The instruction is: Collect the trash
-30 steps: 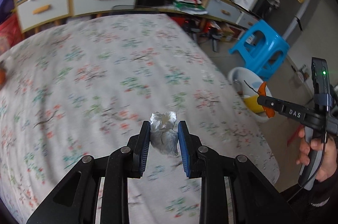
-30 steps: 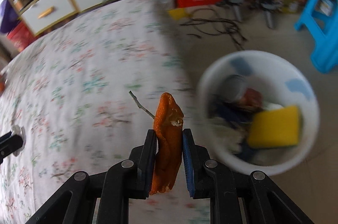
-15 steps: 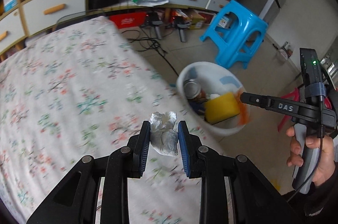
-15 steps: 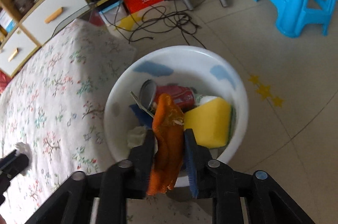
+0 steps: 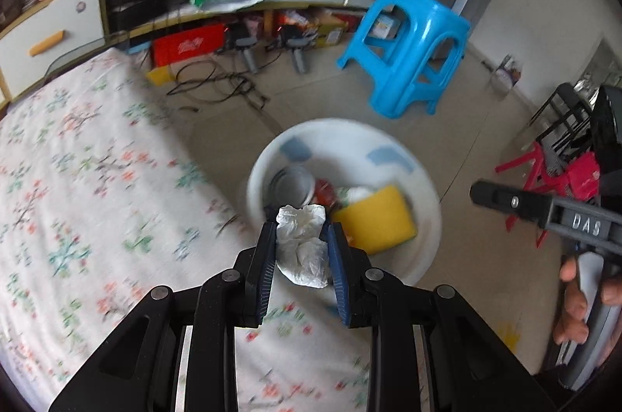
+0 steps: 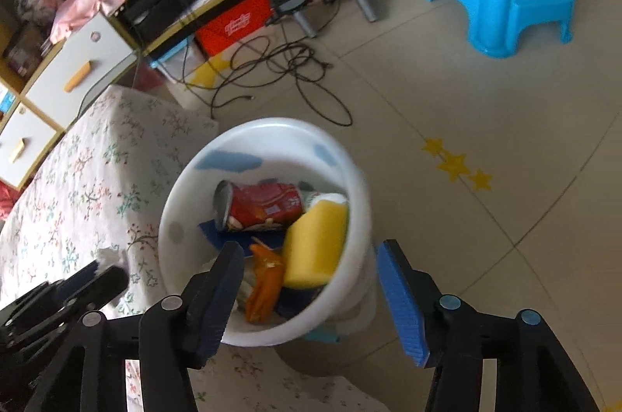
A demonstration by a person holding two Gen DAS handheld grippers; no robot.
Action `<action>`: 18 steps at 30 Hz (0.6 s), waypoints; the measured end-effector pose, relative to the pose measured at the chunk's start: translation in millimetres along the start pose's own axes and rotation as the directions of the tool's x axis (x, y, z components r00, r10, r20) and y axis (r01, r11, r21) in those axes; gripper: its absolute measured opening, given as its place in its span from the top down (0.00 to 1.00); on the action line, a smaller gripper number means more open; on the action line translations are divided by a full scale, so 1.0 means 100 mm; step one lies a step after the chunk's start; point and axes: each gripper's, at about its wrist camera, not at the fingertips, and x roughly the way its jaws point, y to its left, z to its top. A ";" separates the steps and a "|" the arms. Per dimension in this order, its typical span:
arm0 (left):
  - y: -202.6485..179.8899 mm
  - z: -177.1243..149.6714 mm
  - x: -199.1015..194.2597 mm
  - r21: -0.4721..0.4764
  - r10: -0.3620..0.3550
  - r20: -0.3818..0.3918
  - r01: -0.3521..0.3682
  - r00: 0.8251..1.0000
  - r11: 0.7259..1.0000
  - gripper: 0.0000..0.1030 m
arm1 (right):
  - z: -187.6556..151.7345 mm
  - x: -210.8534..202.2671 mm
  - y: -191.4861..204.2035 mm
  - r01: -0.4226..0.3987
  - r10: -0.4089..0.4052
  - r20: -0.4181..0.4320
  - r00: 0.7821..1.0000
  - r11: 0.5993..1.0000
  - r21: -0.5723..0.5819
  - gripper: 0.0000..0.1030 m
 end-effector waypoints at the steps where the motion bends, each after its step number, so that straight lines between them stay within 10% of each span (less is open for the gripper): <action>1: -0.02 0.01 0.02 0.006 -0.010 0.005 0.010 1.000 1.000 0.63 | 0.01 -0.01 -0.02 0.005 -0.005 0.003 1.000 1.000 0.000 0.39; 3: -0.05 0.03 0.07 0.001 -0.009 -0.006 0.009 1.000 1.000 0.24 | 0.01 -0.04 -0.06 0.017 -0.017 0.012 1.000 1.000 0.001 0.39; 5: -0.04 0.03 0.09 -0.029 0.030 -0.014 -0.031 0.999 0.999 0.10 | 0.01 -0.08 -0.08 0.022 -0.022 0.019 1.000 1.000 0.004 0.36; 18: 0.21 -0.53 -0.71 -0.177 0.172 -0.066 -0.181 0.983 0.967 0.00 | -0.14 -0.27 0.17 0.054 -0.053 0.048 0.997 0.998 -0.028 0.18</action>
